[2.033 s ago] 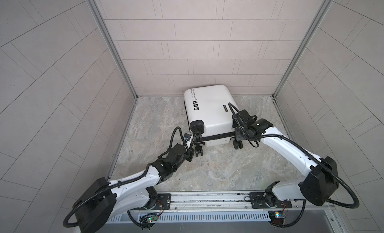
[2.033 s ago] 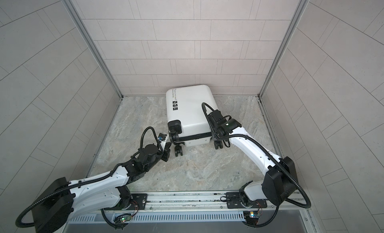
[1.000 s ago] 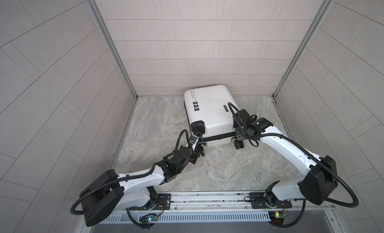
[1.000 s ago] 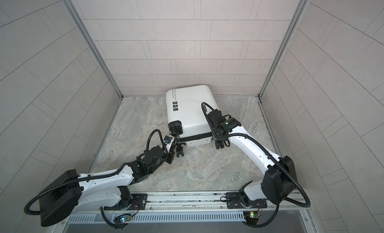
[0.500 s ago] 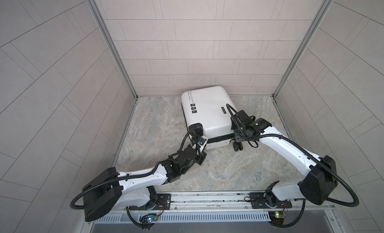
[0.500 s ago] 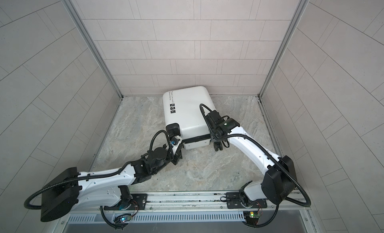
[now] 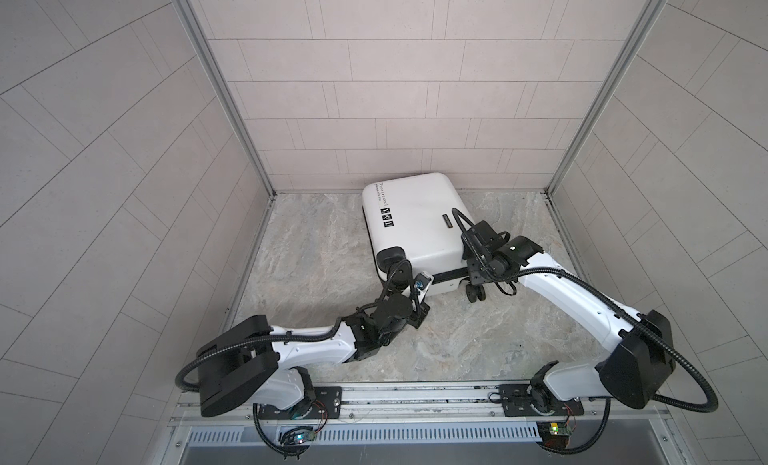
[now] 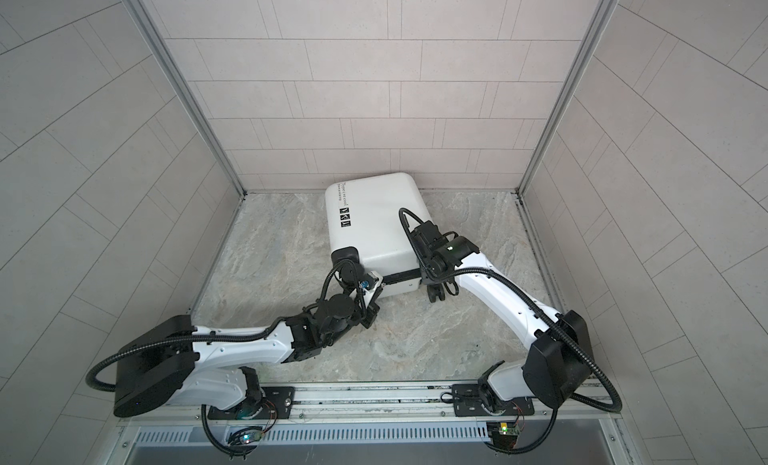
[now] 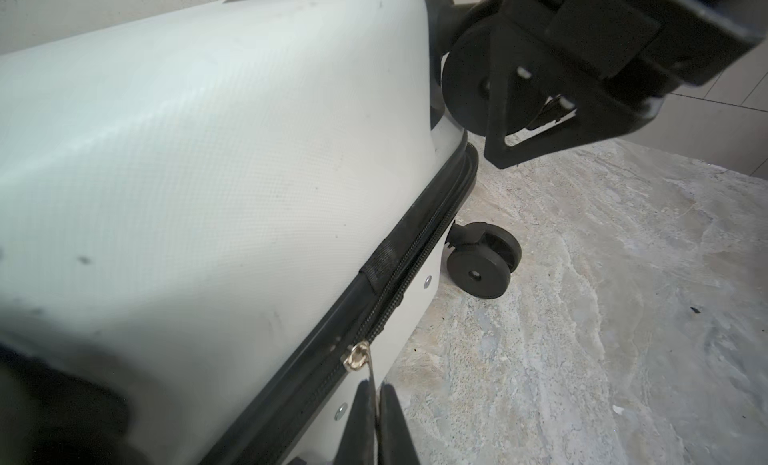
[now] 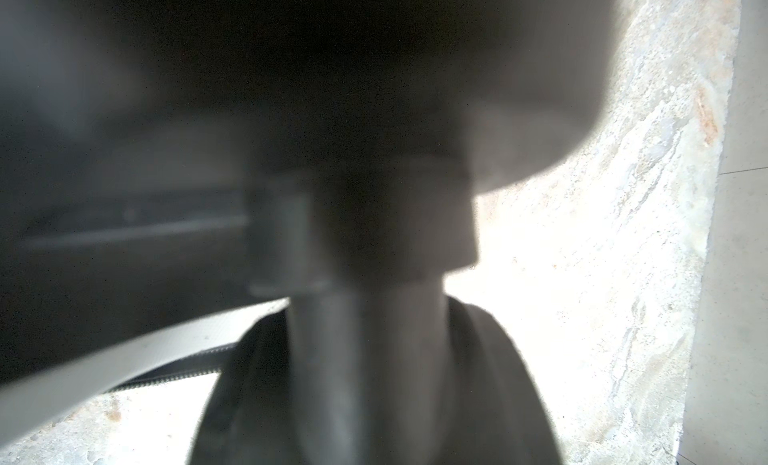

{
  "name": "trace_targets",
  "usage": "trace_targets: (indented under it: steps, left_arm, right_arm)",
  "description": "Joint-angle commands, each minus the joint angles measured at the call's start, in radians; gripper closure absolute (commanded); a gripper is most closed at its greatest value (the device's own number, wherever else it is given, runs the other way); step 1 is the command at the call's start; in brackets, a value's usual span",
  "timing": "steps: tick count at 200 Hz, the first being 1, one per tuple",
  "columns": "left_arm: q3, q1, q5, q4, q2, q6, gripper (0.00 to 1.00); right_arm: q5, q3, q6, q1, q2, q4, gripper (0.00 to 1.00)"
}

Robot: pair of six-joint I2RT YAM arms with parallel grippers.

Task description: Pack the luggage

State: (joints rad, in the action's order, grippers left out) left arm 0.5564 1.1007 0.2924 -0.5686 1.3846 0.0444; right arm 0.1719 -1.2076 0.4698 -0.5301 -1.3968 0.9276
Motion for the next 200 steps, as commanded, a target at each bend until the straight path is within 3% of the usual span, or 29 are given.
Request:
trace_targets:
  steps: [1,200]
  left_arm:
    - [0.062,0.062,-0.148,-0.09,0.045,0.002,1.0]
    - [0.27,0.106,-0.2,-0.263,0.358,0.054,1.0]
  right_arm:
    - [-0.068,-0.005,-0.006,-0.044,0.002,-0.088,0.74]
    - [-0.063,0.018,-0.007,-0.044,0.035,-0.082,0.74]
